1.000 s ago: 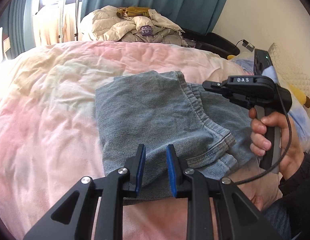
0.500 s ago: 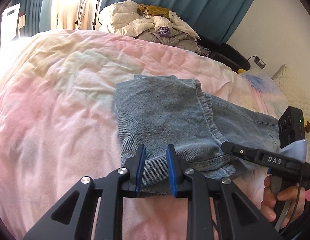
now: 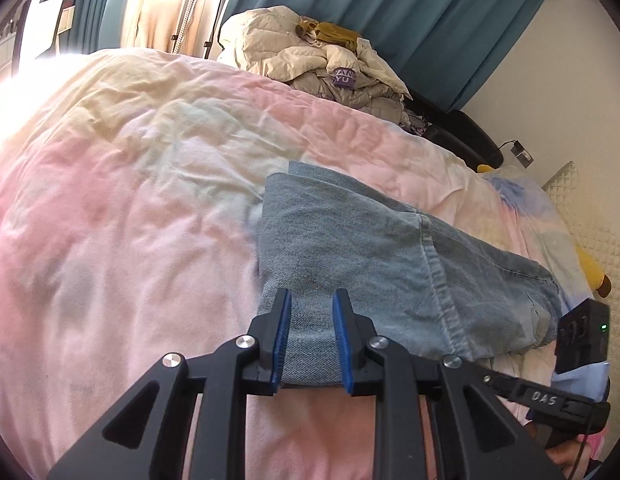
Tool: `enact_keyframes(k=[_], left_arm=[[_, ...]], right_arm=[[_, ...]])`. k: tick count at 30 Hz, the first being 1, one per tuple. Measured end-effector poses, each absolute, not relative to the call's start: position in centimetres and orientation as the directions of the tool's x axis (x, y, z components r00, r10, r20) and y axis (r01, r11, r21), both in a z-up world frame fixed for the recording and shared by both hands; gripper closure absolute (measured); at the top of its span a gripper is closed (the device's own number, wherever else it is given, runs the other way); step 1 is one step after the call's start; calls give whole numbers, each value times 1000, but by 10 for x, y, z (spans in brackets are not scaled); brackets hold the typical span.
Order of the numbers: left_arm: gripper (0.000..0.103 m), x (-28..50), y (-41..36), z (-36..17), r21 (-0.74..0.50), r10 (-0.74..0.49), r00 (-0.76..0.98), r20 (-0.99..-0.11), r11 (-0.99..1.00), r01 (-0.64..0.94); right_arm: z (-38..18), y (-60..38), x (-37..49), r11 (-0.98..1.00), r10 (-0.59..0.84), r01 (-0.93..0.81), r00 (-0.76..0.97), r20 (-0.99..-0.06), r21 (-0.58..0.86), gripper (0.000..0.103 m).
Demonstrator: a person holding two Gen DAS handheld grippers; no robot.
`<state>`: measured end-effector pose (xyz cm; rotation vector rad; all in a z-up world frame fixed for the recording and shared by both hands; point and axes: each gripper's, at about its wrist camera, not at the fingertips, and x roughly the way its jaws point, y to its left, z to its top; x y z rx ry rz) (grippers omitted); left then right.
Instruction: Fold clothes
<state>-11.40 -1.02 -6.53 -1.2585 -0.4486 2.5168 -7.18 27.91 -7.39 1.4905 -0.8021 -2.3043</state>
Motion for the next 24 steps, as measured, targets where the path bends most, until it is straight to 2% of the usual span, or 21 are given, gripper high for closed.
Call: enact_keyframes(k=[2,4,7,10,18,20,21,22,23,24], left_arm=[[81,-113,-10,-66,-394,385,-577,-721,-912,-117],[81,-111,-11,-67,-385,377,-578,-723,-916,-116],[81,-111,-13,-68,-386,373,-578,-726,-916,-107],[81,-112,-14,-71,-393,375,-572,-729,-914,-98],[81,-118,-13,-78,-395,375,-557,-741,-914,-89],[81,-120,-12,-80,-395,374,-554,-744,-914,-87],[81,-121,-12,-80,-395,374,-553,-745,-915,-86],[81,-122,-12,-81,-398,375,-550,-746,-914,-84],[81,-124,-11,-83,-402,377,-548,-746,-912,-80],[81,-126,-11,-84,-407,379,-546,-747,-910,-76]], right_arm=[[-79,283,-72,-800,-512,-90,-412,-754,593,91],[-71,287,-70,-789,-517,-81,-449,-729,609,76],[-40,291,-67,-821,-459,-26,-565,-686,570,58],[-37,292,-86,-859,-414,-13,-568,-711,511,42],[-102,296,-175,-869,-434,-61,-388,-813,492,42],[-113,290,-188,-876,-443,-26,-350,-825,481,36],[-114,289,-191,-868,-463,-10,-345,-817,496,29],[-116,287,-194,-859,-484,6,-339,-807,512,28],[-114,287,-194,-824,-540,29,-339,-770,565,28],[-111,286,-194,-786,-594,52,-338,-730,616,35]])
